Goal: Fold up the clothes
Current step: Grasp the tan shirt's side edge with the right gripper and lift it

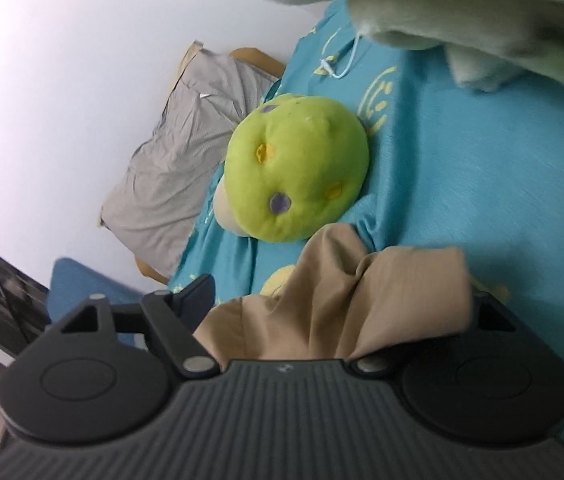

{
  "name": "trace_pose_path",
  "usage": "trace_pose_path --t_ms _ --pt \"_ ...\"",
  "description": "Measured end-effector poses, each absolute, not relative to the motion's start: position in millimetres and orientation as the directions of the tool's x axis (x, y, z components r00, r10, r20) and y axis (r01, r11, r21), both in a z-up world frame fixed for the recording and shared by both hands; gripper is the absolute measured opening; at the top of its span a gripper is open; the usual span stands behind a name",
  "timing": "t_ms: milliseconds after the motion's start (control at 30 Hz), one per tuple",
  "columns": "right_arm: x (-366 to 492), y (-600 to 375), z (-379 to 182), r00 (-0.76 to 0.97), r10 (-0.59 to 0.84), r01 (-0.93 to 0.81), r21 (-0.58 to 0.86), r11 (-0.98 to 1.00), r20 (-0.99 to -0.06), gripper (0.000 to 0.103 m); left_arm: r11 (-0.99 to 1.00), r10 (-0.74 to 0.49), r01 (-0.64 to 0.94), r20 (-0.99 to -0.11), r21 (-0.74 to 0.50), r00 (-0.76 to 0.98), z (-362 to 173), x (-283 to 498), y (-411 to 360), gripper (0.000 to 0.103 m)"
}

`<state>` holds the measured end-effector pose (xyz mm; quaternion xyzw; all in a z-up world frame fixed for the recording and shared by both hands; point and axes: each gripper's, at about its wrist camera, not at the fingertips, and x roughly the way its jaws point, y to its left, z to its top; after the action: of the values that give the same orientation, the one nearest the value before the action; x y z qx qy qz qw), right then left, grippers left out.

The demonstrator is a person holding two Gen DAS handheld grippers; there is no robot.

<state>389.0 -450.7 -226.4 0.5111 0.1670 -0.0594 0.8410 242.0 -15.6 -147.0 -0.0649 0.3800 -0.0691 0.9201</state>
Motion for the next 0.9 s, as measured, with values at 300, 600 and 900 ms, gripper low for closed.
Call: trace_pose_path --t_ms 300,600,900 --pt "388.0 -428.4 -188.2 0.944 -0.062 0.277 0.672 0.687 -0.325 0.011 0.985 -0.169 0.087 -0.685 -0.152 0.709 -146.5 242.1 -17.3 0.103" --pt "374.1 -361.4 -112.6 0.914 -0.305 0.396 0.418 0.817 -0.269 0.010 0.977 -0.193 0.094 -0.619 -0.190 0.762 -101.4 234.4 12.0 0.103" --pt "412.4 -184.6 -73.8 0.956 -0.194 0.219 0.095 0.971 -0.219 0.010 0.976 -0.074 -0.061 -0.585 -0.207 0.807 -72.3 240.6 81.5 0.103"
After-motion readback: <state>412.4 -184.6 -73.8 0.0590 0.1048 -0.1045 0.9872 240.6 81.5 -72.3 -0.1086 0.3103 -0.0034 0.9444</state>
